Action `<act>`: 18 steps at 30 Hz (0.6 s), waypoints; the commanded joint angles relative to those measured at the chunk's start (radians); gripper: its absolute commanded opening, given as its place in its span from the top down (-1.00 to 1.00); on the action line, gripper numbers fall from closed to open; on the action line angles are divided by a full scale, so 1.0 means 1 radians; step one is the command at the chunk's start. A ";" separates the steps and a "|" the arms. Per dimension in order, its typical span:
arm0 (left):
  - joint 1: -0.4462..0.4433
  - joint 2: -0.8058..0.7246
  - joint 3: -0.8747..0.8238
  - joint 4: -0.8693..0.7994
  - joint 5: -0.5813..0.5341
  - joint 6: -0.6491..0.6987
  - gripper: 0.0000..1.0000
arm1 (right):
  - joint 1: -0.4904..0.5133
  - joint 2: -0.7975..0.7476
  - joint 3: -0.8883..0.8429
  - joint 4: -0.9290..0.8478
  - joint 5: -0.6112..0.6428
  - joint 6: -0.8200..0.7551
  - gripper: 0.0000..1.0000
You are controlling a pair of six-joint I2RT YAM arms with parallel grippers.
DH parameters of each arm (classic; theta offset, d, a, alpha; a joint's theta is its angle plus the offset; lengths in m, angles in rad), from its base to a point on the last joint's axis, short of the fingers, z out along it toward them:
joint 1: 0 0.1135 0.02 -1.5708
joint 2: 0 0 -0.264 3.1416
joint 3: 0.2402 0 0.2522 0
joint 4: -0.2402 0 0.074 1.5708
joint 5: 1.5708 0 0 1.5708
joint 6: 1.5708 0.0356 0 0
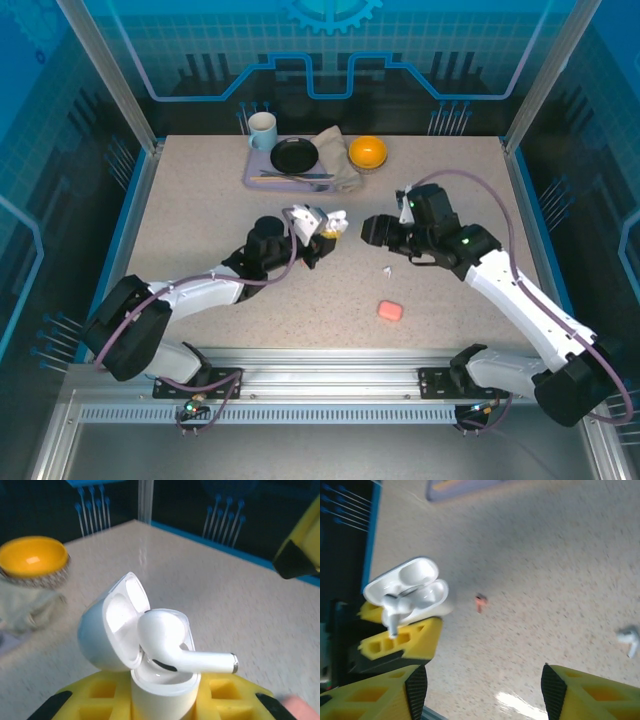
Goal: Insert the wireless bluetooth earbuds into the charging case
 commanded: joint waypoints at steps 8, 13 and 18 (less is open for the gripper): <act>-0.063 -0.011 -0.130 0.002 -0.049 -0.010 1.00 | 0.069 0.092 -0.078 0.137 -0.021 0.079 -0.23; -0.071 0.047 -0.114 -0.045 -0.054 -0.032 1.00 | 0.104 0.196 -0.073 0.192 -0.030 0.109 -0.21; -0.075 0.097 -0.072 -0.125 -0.058 -0.036 1.00 | 0.134 0.305 -0.076 0.243 -0.013 0.142 -0.13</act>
